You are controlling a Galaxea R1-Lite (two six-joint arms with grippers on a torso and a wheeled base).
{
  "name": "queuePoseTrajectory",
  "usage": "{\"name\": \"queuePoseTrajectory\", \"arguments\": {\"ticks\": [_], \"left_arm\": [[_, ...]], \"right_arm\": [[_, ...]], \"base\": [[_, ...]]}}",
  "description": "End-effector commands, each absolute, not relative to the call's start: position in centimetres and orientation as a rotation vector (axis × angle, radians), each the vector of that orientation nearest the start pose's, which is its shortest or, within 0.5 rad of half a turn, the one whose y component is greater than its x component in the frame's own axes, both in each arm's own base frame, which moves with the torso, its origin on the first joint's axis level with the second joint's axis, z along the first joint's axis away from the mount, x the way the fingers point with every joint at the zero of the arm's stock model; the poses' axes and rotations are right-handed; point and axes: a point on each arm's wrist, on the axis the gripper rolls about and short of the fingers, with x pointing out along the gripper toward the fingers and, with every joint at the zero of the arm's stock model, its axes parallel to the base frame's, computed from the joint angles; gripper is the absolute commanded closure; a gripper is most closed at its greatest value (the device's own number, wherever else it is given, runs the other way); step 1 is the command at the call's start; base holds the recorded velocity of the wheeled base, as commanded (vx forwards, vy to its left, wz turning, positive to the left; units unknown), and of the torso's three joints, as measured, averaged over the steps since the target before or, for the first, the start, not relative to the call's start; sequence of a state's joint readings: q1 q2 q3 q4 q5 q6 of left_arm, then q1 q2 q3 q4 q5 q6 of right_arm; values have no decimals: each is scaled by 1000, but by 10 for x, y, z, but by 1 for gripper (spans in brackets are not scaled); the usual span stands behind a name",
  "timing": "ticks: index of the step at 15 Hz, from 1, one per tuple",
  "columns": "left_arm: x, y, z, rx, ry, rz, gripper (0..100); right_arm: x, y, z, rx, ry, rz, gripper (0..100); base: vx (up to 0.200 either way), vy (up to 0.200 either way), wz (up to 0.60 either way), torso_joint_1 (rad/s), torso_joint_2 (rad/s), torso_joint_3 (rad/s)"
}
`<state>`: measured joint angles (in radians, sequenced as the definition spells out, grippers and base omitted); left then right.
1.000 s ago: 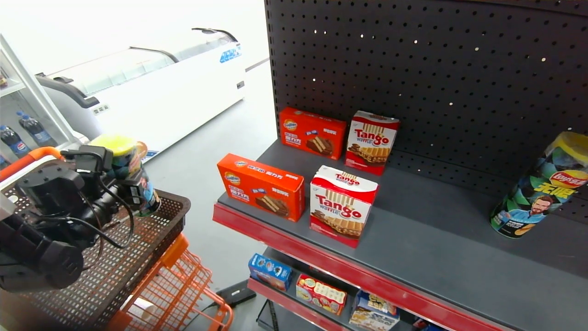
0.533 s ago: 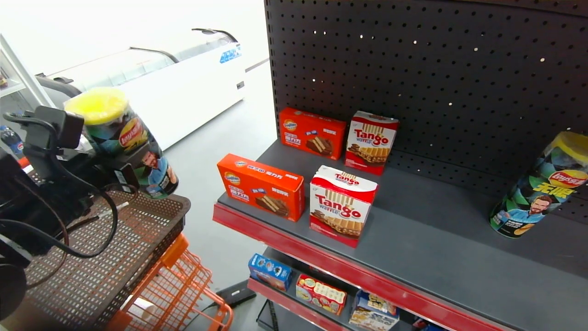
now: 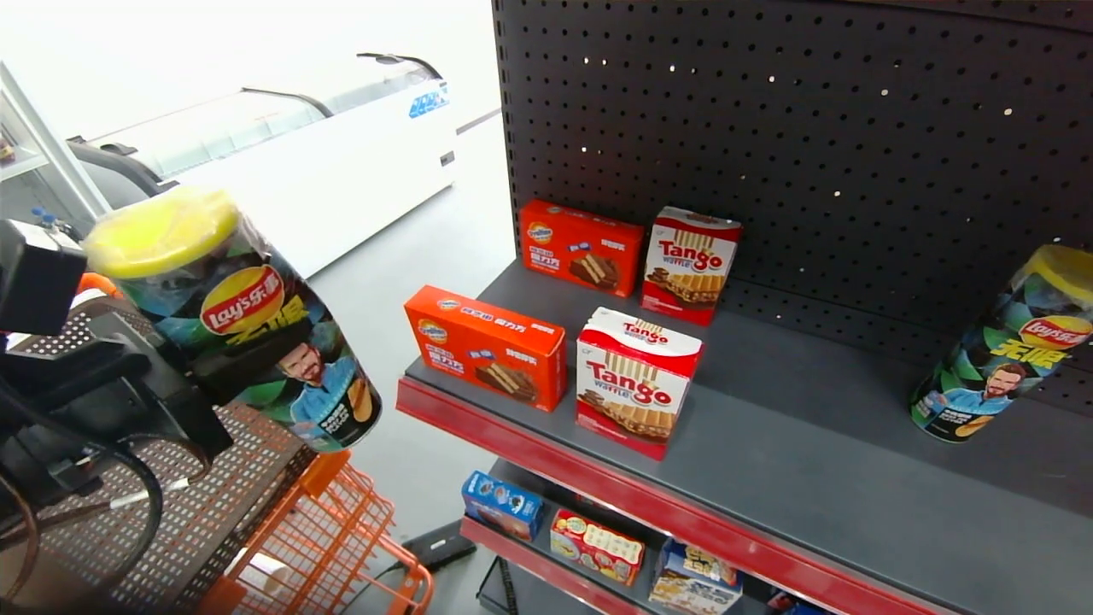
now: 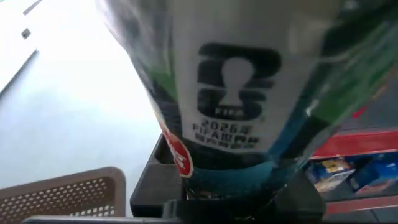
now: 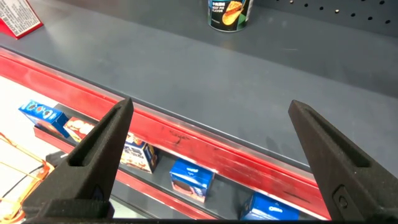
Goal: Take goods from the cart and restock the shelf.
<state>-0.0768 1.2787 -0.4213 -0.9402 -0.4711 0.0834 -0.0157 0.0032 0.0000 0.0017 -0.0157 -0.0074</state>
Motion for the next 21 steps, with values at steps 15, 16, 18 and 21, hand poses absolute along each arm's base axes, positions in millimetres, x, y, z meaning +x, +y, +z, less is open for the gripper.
{"name": "queuePoseTrajectory", "arguments": {"ticks": [15, 16, 18, 21], "left_arm": [[117, -60, 197, 76, -67, -840, 100], [117, -60, 198, 76, -68, -843, 100], [118, -60, 198, 76, -68, -843, 100], [118, -60, 198, 76, -69, -845, 100]], "right_arm": [[-23, 0, 75, -11, 5, -32, 0], [-23, 0, 75, -11, 5, -32, 0], [-23, 0, 75, -11, 5, -32, 0], [-23, 0, 75, -11, 5, -32, 0]], "base": [[0, 0, -120, 0, 1, 1], [0, 0, -600, -7, -2, 7], [0, 0, -600, 10, 7, 2], [0, 0, -600, 1, 2, 4]]}}
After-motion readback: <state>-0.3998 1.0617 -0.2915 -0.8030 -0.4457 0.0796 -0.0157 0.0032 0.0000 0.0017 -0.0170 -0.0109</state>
